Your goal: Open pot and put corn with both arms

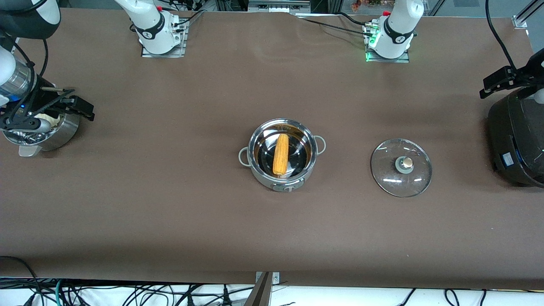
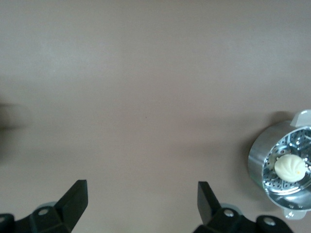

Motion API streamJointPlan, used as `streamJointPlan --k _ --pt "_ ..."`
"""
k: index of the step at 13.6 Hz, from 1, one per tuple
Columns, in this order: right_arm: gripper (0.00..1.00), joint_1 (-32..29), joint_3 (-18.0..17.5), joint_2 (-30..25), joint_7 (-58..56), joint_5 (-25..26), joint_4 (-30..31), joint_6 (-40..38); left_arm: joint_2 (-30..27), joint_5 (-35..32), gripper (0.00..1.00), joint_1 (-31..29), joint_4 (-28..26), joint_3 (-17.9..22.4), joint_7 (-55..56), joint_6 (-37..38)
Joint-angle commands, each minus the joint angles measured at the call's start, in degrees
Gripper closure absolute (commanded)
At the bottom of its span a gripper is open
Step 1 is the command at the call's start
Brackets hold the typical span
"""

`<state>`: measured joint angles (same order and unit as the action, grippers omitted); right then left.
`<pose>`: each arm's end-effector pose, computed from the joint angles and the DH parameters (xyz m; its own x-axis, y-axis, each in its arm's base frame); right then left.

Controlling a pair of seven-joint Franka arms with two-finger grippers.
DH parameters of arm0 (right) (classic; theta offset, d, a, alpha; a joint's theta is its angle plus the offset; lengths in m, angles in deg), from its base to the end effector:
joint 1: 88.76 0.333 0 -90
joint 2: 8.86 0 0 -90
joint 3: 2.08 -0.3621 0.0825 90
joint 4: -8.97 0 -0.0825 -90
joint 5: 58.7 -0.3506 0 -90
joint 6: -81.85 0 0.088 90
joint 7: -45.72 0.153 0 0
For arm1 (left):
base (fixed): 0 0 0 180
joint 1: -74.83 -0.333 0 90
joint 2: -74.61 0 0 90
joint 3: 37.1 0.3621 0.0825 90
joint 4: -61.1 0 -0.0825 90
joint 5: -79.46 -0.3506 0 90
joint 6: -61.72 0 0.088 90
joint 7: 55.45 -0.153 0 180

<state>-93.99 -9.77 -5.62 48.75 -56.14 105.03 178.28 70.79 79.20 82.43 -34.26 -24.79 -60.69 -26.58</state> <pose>0.5421 0.0151 0.5578 0.9989 -0.0048 -0.0476 -0.0029 -0.9992 0.0391 0.4885 0.0447 0.6143 0.9983 -0.0105 -0.0569 -0.0097 -0.9998 0.0149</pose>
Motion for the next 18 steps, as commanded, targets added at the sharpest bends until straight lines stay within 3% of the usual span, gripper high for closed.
streamJointPlan --k 1,6,9,18 --pt "0.0 -0.31 -0.05 0.8 -2.94 0.17 -0.97 -0.02 0.93 -0.97 0.0 -0.13 2.02 -0.27 0.41 1.29" --pt "0.0 -0.39 0.03 0.8 -3.2 0.08 -1.05 -0.02 0.93 -0.97 0.0 -0.13 2.02 -0.27 0.41 1.29" --pt "0.0 -0.4 2.75 1.07 -7.05 -0.18 -1.05 -1.15 0.84 -0.97 0.0 -0.13 2.02 -0.27 0.5 1.29" --pt "0.0 -0.31 2.58 0.98 -7.42 -0.1 -1.23 -1.25 0.84 -0.97 0.0 0.22 1.94 -0.36 0.5 1.38"
